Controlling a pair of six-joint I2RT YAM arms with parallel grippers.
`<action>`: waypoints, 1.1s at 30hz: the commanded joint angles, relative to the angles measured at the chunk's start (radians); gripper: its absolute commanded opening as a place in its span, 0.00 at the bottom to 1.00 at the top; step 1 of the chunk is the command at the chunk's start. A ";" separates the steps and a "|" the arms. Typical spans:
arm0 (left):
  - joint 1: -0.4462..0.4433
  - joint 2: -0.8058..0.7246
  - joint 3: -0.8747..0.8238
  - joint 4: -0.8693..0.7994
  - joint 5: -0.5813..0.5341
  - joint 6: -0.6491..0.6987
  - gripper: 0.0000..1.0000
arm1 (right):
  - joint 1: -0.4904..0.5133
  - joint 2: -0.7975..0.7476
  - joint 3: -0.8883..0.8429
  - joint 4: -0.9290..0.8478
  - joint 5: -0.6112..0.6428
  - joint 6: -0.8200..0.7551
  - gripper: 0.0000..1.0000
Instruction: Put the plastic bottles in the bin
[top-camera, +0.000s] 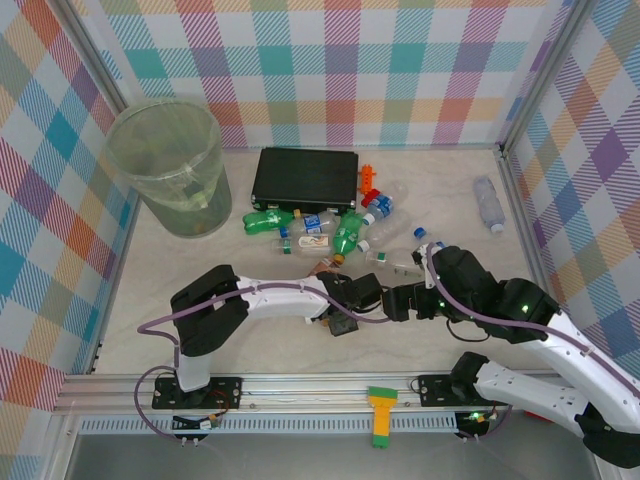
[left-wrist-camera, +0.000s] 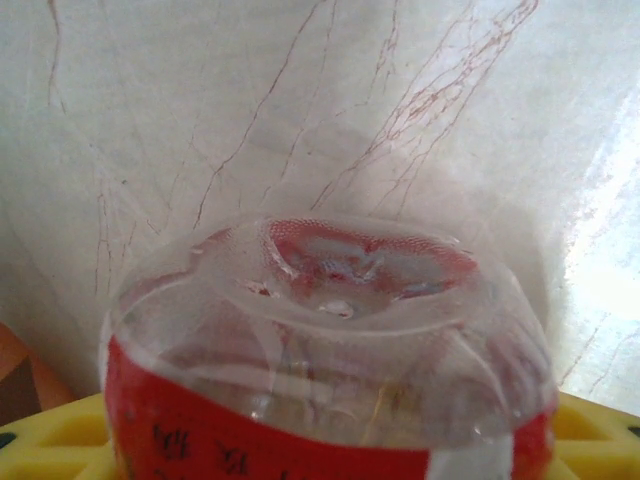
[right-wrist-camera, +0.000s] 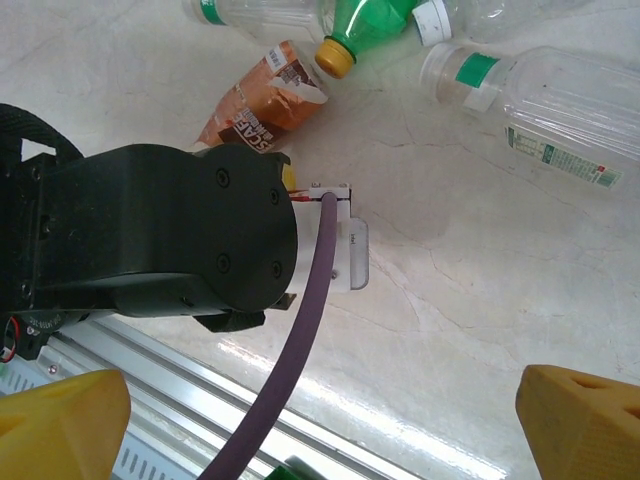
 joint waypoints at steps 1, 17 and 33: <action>-0.006 -0.054 0.015 -0.021 -0.017 -0.047 0.60 | 0.005 -0.015 -0.016 0.027 0.023 -0.010 0.99; 0.078 -0.291 0.079 -0.081 -0.127 -0.258 0.60 | 0.005 0.002 0.076 0.157 0.047 -0.057 0.99; 0.302 -0.443 0.135 -0.131 -0.107 -0.276 0.61 | 0.005 0.062 0.146 0.312 -0.054 -0.156 0.99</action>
